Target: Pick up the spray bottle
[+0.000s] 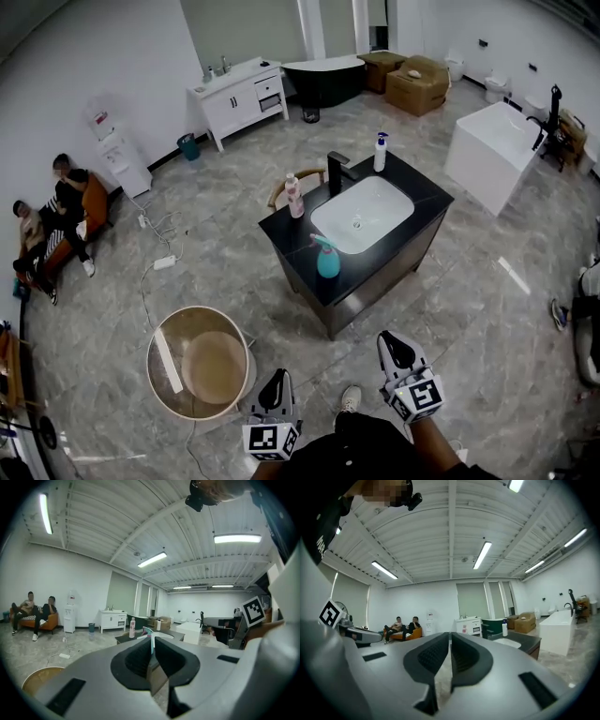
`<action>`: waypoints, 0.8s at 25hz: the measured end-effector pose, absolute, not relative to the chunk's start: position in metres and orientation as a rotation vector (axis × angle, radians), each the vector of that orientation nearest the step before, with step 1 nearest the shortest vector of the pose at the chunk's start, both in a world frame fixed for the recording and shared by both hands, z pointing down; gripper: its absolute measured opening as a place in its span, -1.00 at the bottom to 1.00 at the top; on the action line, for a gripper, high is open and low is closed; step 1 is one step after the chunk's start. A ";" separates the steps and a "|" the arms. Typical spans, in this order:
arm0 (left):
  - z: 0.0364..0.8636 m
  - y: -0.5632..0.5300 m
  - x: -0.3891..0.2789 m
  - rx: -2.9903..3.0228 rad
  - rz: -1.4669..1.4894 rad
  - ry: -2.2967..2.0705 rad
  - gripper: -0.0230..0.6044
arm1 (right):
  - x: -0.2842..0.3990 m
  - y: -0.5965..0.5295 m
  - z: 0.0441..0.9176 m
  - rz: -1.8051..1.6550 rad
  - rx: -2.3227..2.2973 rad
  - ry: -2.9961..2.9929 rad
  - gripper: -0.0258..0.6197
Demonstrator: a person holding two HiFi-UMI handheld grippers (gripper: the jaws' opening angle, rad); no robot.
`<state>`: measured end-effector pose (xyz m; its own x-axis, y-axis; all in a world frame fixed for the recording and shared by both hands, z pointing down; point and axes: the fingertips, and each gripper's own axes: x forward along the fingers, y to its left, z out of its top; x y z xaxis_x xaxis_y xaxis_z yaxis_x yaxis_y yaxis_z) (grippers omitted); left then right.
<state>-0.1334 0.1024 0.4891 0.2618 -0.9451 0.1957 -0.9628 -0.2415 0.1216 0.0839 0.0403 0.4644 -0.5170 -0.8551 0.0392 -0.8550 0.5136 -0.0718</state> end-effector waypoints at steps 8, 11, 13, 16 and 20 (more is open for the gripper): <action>0.483 0.020 -0.118 2.283 0.115 -1.831 -0.82 | 0.088 -0.048 0.461 -0.124 -1.411 2.825 -0.92; 0.491 0.007 -0.116 2.260 0.125 -1.826 -0.82 | 0.083 -0.067 0.474 -0.181 -1.400 2.867 -0.89; 0.498 -0.004 -0.115 2.260 0.138 -1.812 -0.82 | 0.077 -0.079 0.481 -0.222 -1.395 2.891 -0.87; 0.503 -0.025 -0.115 2.260 0.147 -1.790 -0.82 | 0.066 -0.097 0.492 -0.225 -1.350 2.920 -0.78; 0.509 -0.060 -0.122 2.274 0.135 -1.773 -0.82 | 0.052 -0.129 0.508 -0.225 -1.320 2.978 -0.65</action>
